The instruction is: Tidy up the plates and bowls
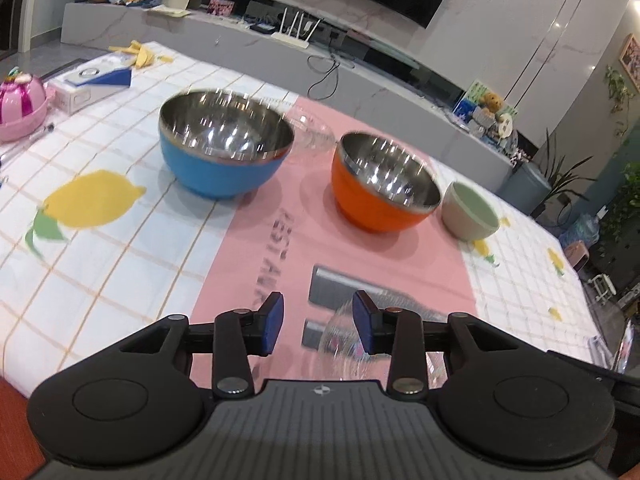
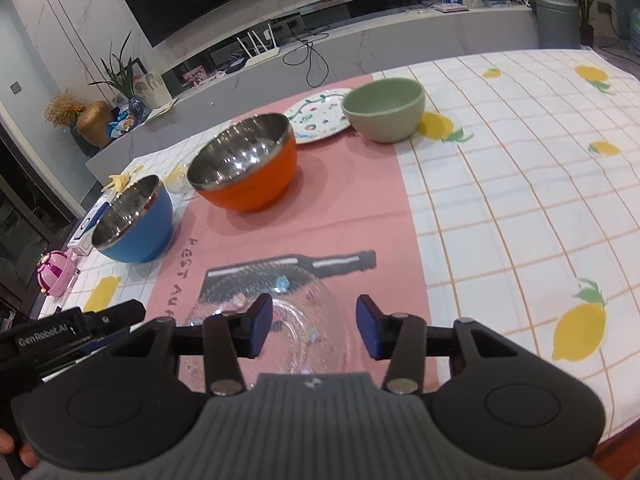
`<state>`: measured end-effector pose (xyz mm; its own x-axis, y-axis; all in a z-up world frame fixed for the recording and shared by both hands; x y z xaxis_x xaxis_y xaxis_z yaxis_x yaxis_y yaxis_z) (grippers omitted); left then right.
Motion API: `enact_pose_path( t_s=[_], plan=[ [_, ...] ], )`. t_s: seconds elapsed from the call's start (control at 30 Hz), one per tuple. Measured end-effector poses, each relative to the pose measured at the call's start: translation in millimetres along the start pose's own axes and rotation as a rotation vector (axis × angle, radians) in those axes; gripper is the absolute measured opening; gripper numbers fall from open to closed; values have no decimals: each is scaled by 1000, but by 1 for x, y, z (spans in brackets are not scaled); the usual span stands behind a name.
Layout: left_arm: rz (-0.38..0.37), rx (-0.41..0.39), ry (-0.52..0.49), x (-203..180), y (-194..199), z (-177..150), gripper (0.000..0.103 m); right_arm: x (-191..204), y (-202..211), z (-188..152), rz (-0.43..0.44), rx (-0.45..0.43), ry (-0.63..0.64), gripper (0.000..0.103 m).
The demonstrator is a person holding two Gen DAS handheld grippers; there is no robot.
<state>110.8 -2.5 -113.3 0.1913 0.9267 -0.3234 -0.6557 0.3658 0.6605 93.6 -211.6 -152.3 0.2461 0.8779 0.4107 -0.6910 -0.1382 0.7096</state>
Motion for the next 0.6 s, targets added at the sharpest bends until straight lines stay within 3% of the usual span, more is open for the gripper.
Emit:
enact_pose_path(
  t_s=[0.6],
  plan=[
    [-25, -75, -81, -18, -24, 83, 43, 39, -21, 77, -8, -68, 123, 50]
  ],
)
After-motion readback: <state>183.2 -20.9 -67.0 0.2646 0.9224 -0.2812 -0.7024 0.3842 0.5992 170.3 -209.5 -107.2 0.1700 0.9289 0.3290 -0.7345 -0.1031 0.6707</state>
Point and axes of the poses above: each gripper's, at about its wrist camera, not at the fingertips, and y roughly against the way its jaws point, x to its left, z to its top, the point moved 6 cm from there along -y, roughly the way its jaws point, and after that the axes turned 5 degrees about -y, right-handed, at the moved point
